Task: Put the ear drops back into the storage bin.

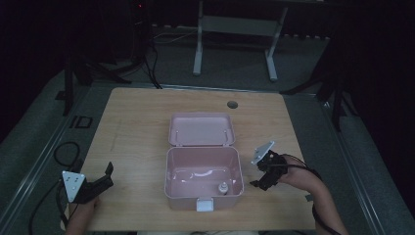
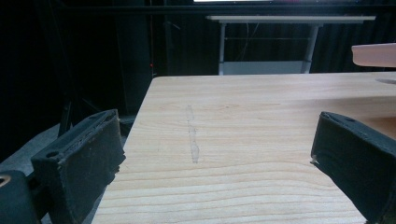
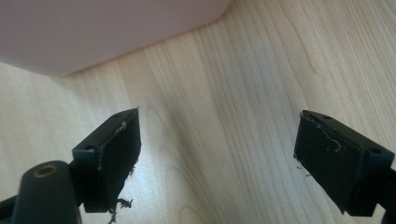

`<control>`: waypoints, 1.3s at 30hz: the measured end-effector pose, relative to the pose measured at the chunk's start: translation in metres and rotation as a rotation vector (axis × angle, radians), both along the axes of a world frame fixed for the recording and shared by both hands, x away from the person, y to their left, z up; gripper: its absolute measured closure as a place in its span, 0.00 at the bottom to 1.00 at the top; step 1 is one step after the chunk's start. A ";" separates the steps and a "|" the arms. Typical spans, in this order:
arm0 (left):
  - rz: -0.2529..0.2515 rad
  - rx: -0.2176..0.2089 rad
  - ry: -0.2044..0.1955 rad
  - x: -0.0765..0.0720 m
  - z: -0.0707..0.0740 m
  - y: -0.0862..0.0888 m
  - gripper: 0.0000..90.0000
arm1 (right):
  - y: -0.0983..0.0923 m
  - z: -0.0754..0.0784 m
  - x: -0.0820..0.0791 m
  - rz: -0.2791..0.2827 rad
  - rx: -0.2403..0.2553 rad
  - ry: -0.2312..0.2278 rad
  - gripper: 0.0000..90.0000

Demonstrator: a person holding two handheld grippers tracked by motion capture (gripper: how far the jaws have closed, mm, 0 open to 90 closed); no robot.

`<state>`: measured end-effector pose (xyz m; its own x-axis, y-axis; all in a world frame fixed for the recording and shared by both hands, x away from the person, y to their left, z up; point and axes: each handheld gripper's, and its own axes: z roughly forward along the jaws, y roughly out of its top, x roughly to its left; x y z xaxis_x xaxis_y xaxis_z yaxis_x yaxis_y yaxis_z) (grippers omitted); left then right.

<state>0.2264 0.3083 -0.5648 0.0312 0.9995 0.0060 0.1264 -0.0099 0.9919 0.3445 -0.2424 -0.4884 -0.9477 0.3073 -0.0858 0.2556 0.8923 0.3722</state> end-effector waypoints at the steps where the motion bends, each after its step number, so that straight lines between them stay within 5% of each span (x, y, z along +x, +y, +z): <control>1: -0.001 0.001 0.001 0.000 0.000 0.000 0.03 | -0.002 -0.002 0.000 -0.014 0.011 -0.009 0.16; 10: 0.000 -0.001 0.002 0.000 0.000 0.000 0.03 | -0.034 -0.019 -0.005 -0.178 0.181 -0.110 0.16; 28: 0.001 -0.003 -0.001 0.000 0.000 0.000 0.03 | -0.067 -0.042 -0.021 -0.493 0.351 -0.338 0.15; 34: 0.001 -0.003 -0.002 0.000 0.000 0.000 0.03 | -0.071 -0.049 -0.026 -0.562 0.362 -0.386 0.14; 39: 0.000 -0.001 0.000 0.000 0.000 0.000 0.03 | -0.077 -0.055 -0.031 -0.674 0.403 -0.448 0.14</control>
